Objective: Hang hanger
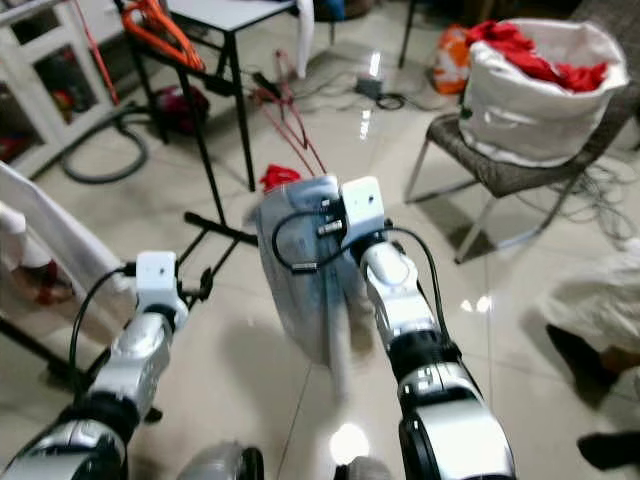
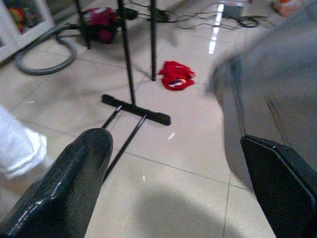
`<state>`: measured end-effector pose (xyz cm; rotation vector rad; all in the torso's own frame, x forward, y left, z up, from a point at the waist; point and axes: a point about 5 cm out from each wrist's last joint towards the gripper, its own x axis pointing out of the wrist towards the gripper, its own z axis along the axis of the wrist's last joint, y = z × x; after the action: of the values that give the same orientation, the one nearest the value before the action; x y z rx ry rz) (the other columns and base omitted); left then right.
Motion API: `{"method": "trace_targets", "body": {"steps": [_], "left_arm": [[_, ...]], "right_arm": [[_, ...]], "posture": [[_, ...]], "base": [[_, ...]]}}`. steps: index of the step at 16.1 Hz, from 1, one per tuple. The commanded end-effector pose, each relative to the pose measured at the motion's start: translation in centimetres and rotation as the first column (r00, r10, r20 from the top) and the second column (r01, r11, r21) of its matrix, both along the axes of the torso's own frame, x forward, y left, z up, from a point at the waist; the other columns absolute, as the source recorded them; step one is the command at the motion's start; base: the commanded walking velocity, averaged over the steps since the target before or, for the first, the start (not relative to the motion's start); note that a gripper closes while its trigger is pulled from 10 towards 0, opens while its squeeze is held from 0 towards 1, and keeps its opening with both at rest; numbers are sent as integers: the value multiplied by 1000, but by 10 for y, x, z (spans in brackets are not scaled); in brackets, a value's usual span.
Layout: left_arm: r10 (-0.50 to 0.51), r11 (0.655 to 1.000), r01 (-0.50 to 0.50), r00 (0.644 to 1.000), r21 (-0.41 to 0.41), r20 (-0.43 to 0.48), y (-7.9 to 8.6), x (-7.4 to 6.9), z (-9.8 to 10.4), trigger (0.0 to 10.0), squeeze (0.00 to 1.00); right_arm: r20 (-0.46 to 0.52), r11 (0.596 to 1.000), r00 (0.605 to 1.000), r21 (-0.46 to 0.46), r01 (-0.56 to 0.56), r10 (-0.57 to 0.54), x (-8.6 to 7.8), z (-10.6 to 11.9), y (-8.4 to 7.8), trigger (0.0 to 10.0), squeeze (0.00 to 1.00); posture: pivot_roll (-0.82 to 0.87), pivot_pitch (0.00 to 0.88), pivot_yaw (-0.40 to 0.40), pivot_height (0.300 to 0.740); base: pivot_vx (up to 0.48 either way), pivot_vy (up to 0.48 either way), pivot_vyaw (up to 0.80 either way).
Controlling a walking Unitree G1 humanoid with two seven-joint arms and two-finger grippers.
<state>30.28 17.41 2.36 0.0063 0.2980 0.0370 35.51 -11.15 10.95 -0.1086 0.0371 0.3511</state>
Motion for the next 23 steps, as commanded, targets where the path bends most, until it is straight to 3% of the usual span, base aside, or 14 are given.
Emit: {"method": "trace_targets", "body": {"steps": [1,12,23], "left_arm": [[11,1000,-11,1000,9,20,0,2,4,10000,0],[26,998,-23,998,53,-55,2,-6,-9,10000,0],[28,997,-23,997,68,-70,2,-5,-11,10000,0]], "right_arm": [[25,1000,1000,29,8,-9,3,8,0,10000,0],[-76,999,997,37,31,-29,-2,-12,-1,10000,0],[-91,999,996,37,19,-16,-1,-13,0,10000,0]], "posture": [[-30,0,26,740],[-35,0,22,740],[-42,0,26,740]], "base": [[0,0,488],[0,0,88],[0,0,0]]}}
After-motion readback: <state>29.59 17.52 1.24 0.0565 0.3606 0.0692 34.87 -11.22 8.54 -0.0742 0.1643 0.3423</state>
